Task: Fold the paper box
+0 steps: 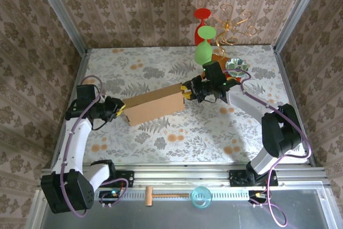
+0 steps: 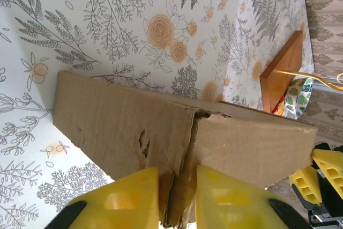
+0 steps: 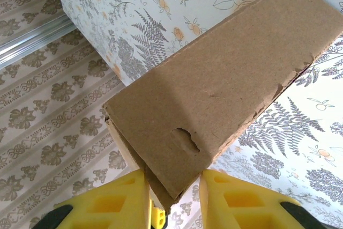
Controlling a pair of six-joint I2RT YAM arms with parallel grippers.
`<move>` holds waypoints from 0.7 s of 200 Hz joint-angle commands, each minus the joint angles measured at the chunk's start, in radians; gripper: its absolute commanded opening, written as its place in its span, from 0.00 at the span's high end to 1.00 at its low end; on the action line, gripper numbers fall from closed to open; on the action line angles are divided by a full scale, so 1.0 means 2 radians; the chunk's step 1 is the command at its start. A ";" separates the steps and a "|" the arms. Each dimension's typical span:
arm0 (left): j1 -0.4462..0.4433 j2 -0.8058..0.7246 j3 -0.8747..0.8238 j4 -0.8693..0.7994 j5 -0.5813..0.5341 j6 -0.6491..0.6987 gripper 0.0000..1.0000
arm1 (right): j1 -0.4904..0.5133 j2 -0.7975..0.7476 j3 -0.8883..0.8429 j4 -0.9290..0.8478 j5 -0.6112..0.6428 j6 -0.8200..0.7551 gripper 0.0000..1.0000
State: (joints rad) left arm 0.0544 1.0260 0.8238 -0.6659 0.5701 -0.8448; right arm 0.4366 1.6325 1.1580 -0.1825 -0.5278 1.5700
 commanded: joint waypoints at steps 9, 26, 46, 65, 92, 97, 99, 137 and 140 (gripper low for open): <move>0.002 -0.001 -0.026 0.003 0.001 -0.003 0.90 | -0.002 0.018 -0.017 -0.043 0.009 -0.010 0.76; 0.004 -0.002 -0.030 0.006 0.004 -0.003 0.94 | -0.003 0.019 -0.020 -0.047 0.009 -0.015 0.78; 0.004 -0.002 -0.029 0.007 0.006 -0.001 0.95 | -0.004 0.018 -0.024 -0.051 0.007 -0.019 0.79; 0.004 -0.003 -0.028 0.014 0.012 -0.003 0.94 | -0.008 0.015 -0.024 -0.059 0.007 -0.034 0.79; -0.011 -0.004 -0.021 0.047 0.026 -0.003 0.94 | -0.020 0.010 -0.018 -0.055 -0.005 -0.099 0.80; -0.017 -0.005 -0.020 0.053 0.026 -0.003 0.94 | -0.023 0.007 -0.015 -0.059 -0.006 -0.128 0.81; -0.019 -0.006 -0.019 0.055 0.025 -0.002 0.94 | -0.024 0.006 -0.015 -0.060 -0.007 -0.138 0.81; -0.097 -0.034 -0.030 0.085 -0.027 0.006 0.90 | -0.035 -0.036 -0.058 -0.036 -0.034 -0.310 0.78; -0.102 -0.038 -0.034 0.087 -0.032 0.007 0.90 | -0.035 -0.039 -0.066 -0.030 -0.037 -0.319 0.78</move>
State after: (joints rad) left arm -0.0704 1.0039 0.7921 -0.5503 0.5442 -0.8452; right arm 0.3649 1.6028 1.1225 -0.1890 -0.5579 1.2148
